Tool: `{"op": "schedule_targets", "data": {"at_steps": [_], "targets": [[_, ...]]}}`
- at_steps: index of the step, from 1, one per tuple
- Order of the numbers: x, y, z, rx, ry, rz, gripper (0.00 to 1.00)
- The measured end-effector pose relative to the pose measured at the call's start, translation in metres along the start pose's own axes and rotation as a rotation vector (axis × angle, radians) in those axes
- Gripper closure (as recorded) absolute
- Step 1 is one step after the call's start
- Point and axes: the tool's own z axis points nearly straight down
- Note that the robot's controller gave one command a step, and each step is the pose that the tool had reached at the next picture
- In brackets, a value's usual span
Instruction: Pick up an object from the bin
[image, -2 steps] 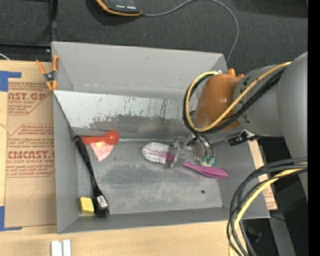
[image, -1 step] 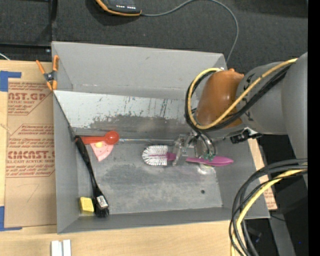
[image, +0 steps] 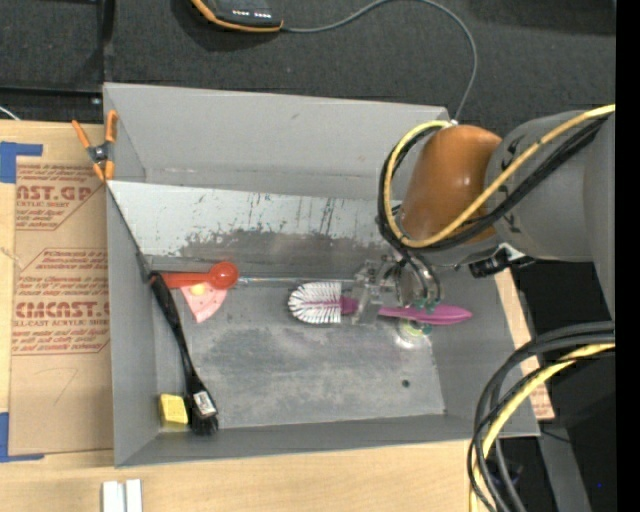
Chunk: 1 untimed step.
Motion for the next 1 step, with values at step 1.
{"op": "schedule_targets", "data": {"at_steps": [1], "targets": [[-0.0003,0.0003,-0.0215,0.000,0.000,0.000,1.00]]}}
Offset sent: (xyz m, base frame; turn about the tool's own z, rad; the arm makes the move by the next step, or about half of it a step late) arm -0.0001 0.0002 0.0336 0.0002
